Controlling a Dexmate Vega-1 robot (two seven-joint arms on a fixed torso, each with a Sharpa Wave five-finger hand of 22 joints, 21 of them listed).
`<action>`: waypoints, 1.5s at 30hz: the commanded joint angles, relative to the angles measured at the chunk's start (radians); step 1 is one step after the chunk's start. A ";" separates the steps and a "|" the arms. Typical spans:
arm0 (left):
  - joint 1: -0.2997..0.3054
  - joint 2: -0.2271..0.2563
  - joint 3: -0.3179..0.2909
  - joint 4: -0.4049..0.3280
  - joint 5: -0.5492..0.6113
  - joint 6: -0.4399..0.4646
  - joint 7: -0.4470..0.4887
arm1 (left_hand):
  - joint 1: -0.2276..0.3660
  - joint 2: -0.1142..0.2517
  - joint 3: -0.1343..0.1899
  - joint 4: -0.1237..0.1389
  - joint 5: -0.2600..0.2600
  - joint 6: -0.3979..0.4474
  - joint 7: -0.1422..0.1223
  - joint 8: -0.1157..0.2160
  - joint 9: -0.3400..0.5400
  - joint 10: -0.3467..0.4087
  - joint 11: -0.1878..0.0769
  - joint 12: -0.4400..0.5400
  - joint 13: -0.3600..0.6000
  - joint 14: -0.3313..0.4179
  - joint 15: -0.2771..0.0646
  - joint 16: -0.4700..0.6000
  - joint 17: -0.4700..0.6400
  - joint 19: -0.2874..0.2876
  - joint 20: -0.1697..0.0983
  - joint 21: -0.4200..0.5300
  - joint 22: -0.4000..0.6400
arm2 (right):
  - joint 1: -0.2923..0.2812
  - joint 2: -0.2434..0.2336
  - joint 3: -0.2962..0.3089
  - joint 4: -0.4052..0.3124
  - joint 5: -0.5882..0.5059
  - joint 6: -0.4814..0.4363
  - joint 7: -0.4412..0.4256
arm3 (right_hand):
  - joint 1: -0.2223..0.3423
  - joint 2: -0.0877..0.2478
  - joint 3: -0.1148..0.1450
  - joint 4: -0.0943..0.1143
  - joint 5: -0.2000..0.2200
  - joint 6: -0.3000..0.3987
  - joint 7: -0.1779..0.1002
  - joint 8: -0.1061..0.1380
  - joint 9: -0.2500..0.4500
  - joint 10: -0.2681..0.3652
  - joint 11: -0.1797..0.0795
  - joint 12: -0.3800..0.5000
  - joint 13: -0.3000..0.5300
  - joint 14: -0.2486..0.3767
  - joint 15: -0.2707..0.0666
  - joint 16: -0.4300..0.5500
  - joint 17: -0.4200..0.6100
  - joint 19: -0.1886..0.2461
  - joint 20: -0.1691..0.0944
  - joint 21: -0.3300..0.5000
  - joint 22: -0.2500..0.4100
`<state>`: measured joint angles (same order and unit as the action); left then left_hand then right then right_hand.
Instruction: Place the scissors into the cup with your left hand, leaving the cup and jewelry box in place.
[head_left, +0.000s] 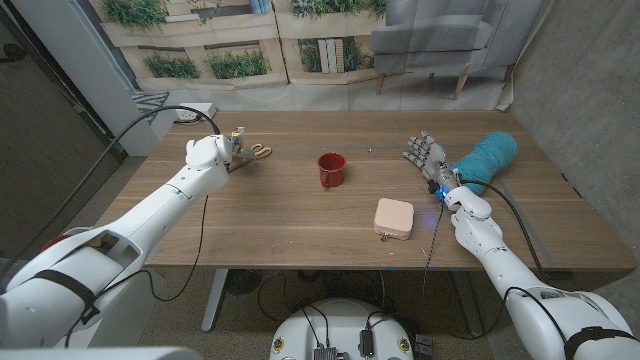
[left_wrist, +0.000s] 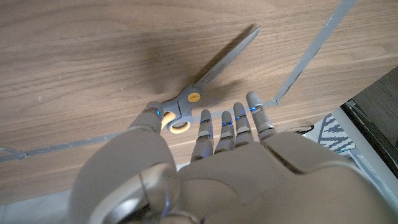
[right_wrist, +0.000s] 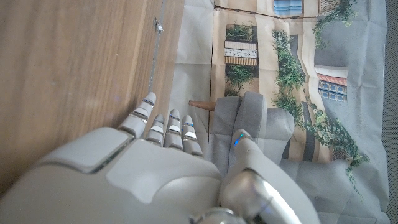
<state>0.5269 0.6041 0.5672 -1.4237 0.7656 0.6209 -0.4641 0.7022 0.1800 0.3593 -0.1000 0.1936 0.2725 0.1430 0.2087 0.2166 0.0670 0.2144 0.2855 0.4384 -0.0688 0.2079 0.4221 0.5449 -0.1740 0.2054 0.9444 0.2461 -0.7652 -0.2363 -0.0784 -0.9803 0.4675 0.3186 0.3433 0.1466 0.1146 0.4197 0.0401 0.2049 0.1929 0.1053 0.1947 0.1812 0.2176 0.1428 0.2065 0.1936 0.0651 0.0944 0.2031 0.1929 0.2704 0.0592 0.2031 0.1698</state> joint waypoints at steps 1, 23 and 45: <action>-0.018 -0.018 0.010 0.053 0.009 -0.013 0.003 | 0.006 0.001 0.013 0.001 0.003 0.010 0.073 0.004 0.005 0.014 0.003 0.011 0.005 0.006 0.001 0.005 0.000 -0.134 0.008 0.011 0.003 | 0.002 0.000 -0.002 0.002 0.000 0.003 -0.003 | -0.006 -0.001 0.001 0.003 0.004 0.001 -0.004 -0.004 0.004 0.012 0.002 0.000 0.001 0.010 0.003 -0.002 0.002 0.008 0.003 -0.003 0.005; -0.042 -0.040 0.040 0.107 0.036 -0.027 0.030 | 0.035 0.006 0.079 0.000 0.010 0.111 0.074 0.020 0.011 0.089 0.001 0.045 0.009 0.079 -0.008 0.024 -0.011 -0.104 0.009 0.060 0.004 | 0.018 0.004 0.002 0.029 0.000 0.011 0.003 | -0.009 -0.004 0.000 0.003 0.005 0.000 -0.003 -0.004 0.004 0.012 0.001 -0.001 0.002 0.011 0.003 -0.003 0.001 0.008 0.002 -0.003 0.005; -0.044 -0.048 0.054 0.126 0.056 -0.028 0.061 | 0.104 0.005 0.191 -0.024 0.014 0.309 0.074 0.019 0.028 0.226 -0.011 0.113 0.033 0.204 -0.023 0.119 0.027 -0.063 0.010 0.182 0.002 | 0.021 0.005 0.005 0.033 -0.001 0.015 0.005 | -0.013 -0.005 0.001 0.004 0.006 -0.001 -0.003 -0.004 0.004 0.015 0.003 -0.001 0.002 0.015 0.003 -0.003 0.001 0.011 0.003 -0.003 0.005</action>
<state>0.4810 0.5587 0.6131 -1.3068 0.8127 0.5919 -0.4178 0.7920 0.1829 0.5396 -0.1210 0.2013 0.5180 0.1698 0.2178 0.2273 0.2759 0.2060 0.3876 0.4663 0.1178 0.1843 0.5244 0.5615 -0.1740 0.2054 1.1172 0.2460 -0.7450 -0.2316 -0.0746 -0.9461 0.4671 0.3346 0.3482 0.1359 0.1122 0.4196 0.0401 0.2049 0.1930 0.1053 0.1948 0.1813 0.2211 0.1464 0.2066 0.1936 0.0762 0.0946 0.1992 0.1905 0.2741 0.0630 0.1974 0.1698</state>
